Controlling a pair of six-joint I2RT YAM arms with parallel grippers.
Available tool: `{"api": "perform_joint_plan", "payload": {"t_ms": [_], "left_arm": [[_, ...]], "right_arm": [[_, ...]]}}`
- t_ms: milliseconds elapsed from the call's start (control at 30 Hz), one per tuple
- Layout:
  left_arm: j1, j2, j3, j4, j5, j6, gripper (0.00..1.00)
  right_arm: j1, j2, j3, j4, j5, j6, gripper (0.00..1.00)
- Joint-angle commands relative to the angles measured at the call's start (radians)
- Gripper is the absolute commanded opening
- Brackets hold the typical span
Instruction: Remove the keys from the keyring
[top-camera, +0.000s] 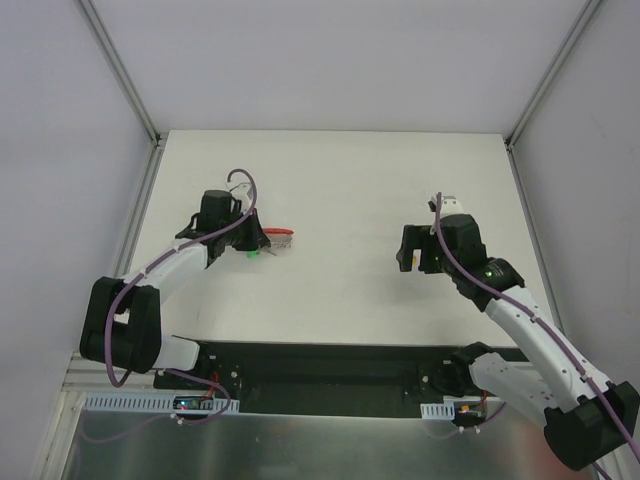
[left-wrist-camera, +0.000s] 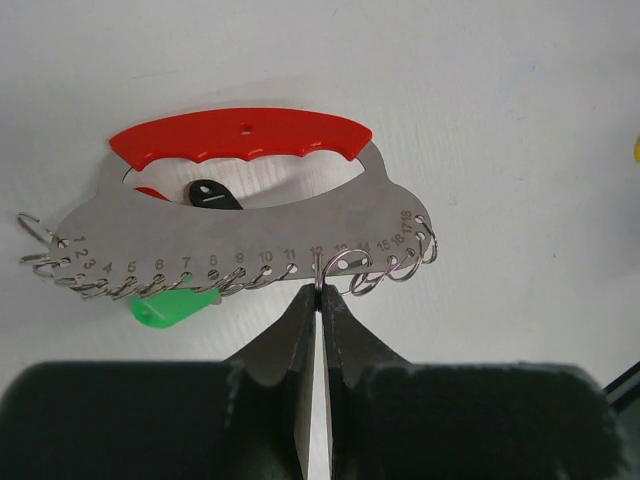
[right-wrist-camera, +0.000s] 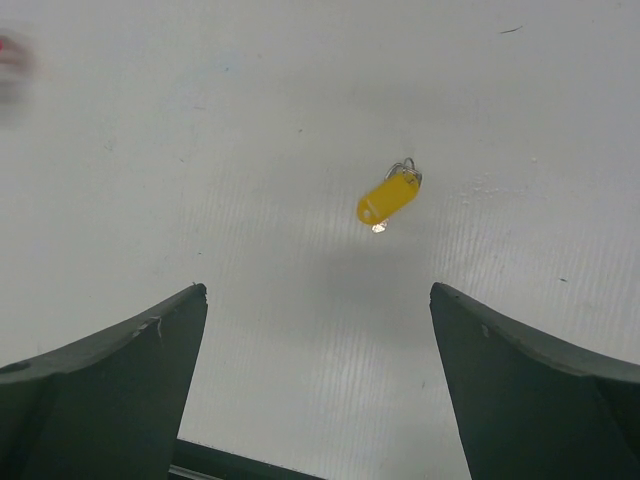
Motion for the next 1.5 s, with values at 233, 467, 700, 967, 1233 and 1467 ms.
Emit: {"api": "perform_joint_plan", "payload": {"t_ms": [233,467,700,967,1233,1467], "left_arm": [[-0.021,-0.176,0.014,-0.007,0.134,-0.007,0.99],[-0.023,-0.379,0.051,-0.007,0.334,0.094,0.99],[-0.023,-0.601,-0.057,0.126,0.418,0.059,0.99],[-0.023,-0.720,-0.137,0.267,0.415,-0.028,0.99],[-0.023,-0.708,-0.127,0.260,0.436,-0.030,0.99],[-0.023,-0.699,-0.121,0.243,0.429,-0.013,0.99]], "right_arm": [[0.031,-0.121,0.037,-0.032,-0.069,0.007,0.96],[0.054,-0.254,0.075,-0.092,-0.089,0.026,0.96],[0.055,-0.392,0.114,-0.219,0.003,0.064,0.96],[0.055,-0.438,0.109,-0.233,0.050,0.061,0.96],[0.054,-0.414,0.134,-0.204,0.024,0.055,0.96],[0.055,-0.411,0.140,-0.191,0.016,0.021,0.96]]}}
